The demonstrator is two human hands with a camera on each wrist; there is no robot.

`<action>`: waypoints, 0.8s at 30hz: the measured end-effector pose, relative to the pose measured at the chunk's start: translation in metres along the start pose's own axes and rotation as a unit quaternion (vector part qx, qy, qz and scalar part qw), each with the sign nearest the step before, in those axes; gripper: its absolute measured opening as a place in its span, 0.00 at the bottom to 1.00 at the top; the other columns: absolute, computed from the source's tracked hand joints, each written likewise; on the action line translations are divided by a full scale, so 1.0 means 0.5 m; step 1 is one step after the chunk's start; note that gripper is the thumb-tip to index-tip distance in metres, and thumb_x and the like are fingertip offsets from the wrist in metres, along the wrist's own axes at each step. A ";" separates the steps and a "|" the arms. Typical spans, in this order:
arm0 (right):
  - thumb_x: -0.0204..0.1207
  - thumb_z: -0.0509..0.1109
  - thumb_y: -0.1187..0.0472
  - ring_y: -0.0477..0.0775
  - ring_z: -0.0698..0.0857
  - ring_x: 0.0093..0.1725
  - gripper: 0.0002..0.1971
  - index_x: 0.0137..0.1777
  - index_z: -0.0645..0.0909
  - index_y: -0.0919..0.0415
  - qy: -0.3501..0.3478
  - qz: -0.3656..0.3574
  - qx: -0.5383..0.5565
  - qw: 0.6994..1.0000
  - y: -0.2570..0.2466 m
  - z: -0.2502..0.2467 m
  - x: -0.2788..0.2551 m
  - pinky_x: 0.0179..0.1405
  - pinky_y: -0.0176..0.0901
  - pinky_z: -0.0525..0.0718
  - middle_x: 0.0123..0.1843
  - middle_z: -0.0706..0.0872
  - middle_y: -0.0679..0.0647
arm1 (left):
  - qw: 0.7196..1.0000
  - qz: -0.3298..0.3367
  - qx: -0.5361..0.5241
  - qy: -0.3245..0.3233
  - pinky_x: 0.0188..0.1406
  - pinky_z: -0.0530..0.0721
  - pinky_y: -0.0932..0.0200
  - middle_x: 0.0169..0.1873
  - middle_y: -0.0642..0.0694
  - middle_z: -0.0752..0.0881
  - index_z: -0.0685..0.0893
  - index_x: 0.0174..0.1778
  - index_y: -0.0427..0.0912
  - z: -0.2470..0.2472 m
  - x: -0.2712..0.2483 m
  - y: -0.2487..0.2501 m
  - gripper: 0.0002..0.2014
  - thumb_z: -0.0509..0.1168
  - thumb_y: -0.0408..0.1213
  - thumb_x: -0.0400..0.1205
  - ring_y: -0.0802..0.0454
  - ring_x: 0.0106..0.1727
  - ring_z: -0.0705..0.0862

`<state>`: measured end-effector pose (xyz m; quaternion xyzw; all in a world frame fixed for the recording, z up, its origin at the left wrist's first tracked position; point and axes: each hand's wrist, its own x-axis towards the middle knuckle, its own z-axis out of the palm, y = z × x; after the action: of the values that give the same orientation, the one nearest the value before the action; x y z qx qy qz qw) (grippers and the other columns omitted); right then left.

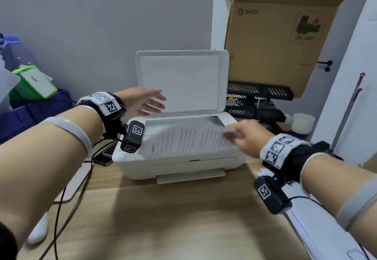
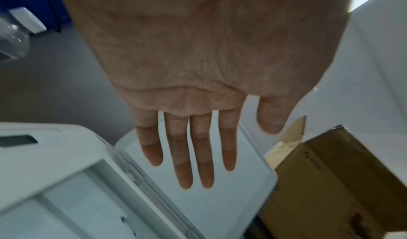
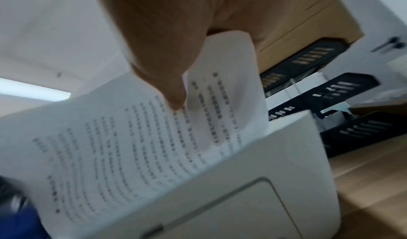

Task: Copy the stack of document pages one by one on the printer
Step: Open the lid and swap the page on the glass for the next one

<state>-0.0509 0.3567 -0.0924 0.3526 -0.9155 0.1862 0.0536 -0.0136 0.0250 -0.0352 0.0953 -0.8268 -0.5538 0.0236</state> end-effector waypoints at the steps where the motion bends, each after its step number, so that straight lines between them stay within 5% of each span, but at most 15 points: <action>1: 0.84 0.64 0.56 0.50 0.88 0.43 0.09 0.49 0.87 0.50 0.051 0.026 0.029 0.998 0.012 -0.024 -0.015 0.43 0.46 0.85 0.44 0.90 0.47 | 0.999 0.004 -0.034 -0.029 0.64 0.78 0.47 0.62 0.43 0.88 0.82 0.69 0.44 0.013 -0.008 0.005 0.28 0.57 0.62 0.84 0.47 0.65 0.84; 5: 0.82 0.64 0.60 0.60 0.86 0.44 0.10 0.43 0.85 0.60 0.175 0.133 0.088 0.972 0.084 -0.124 -0.094 0.41 0.51 0.80 0.41 0.88 0.57 | 0.987 0.045 -0.116 -0.101 0.63 0.82 0.45 0.60 0.43 0.89 0.83 0.68 0.42 0.119 -0.040 0.055 0.38 0.56 0.71 0.77 0.45 0.63 0.87; 8: 0.82 0.66 0.59 0.55 0.86 0.43 0.08 0.46 0.87 0.55 0.154 0.203 0.096 0.962 0.139 -0.172 -0.186 0.39 0.44 0.80 0.44 0.89 0.53 | 0.991 0.096 -0.060 -0.071 0.57 0.88 0.43 0.56 0.40 0.90 0.85 0.62 0.40 0.245 -0.043 0.095 0.16 0.70 0.45 0.82 0.40 0.59 0.89; 11: 0.80 0.68 0.60 0.56 0.83 0.43 0.05 0.51 0.85 0.52 0.136 0.298 0.070 0.942 0.202 -0.188 -0.281 0.38 0.44 0.77 0.46 0.87 0.54 | 0.991 0.113 0.015 -0.067 0.49 0.91 0.41 0.53 0.39 0.89 0.85 0.54 0.40 0.381 -0.036 0.120 0.09 0.72 0.28 0.80 0.40 0.49 0.91; 15: 0.79 0.68 0.63 0.61 0.84 0.55 0.13 0.62 0.83 0.57 0.064 0.397 0.012 0.916 0.288 -0.171 -0.392 0.52 0.46 0.80 0.58 0.87 0.59 | 0.985 0.119 0.085 -0.089 0.45 0.92 0.45 0.54 0.40 0.87 0.83 0.54 0.44 0.549 -0.008 0.113 0.11 0.72 0.28 0.78 0.44 0.52 0.89; 18: 0.81 0.65 0.64 0.65 0.84 0.61 0.15 0.66 0.82 0.65 0.022 0.442 -0.018 0.897 0.328 -0.148 -0.463 0.49 0.44 0.77 0.64 0.85 0.64 | 0.969 0.138 0.188 -0.078 0.47 0.82 0.60 0.59 0.43 0.86 0.83 0.64 0.44 0.663 -0.001 0.104 0.17 0.68 0.30 0.80 0.45 0.57 0.85; 21: 0.82 0.65 0.62 0.64 0.84 0.60 0.13 0.63 0.82 0.64 -0.006 0.462 -0.025 0.887 0.354 -0.118 -0.495 0.48 0.44 0.78 0.62 0.86 0.63 | 0.969 0.101 0.192 -0.120 0.57 0.86 0.53 0.65 0.40 0.84 0.78 0.73 0.37 0.727 -0.003 0.095 0.21 0.65 0.28 0.82 0.40 0.60 0.86; 24: 0.80 0.65 0.61 0.62 0.85 0.55 0.09 0.57 0.83 0.59 -0.008 0.472 -0.020 0.881 0.370 -0.089 -0.500 0.44 0.41 0.76 0.56 0.87 0.59 | 0.960 0.113 0.228 -0.115 0.60 0.87 0.45 0.62 0.39 0.84 0.80 0.70 0.35 0.729 0.003 0.103 0.19 0.66 0.33 0.82 0.40 0.59 0.87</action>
<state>0.0112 0.6561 -0.1647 -0.1210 -0.9775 0.1680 -0.0405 -0.0745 0.3760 -0.1285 -0.0600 -0.9338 -0.3514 -0.0312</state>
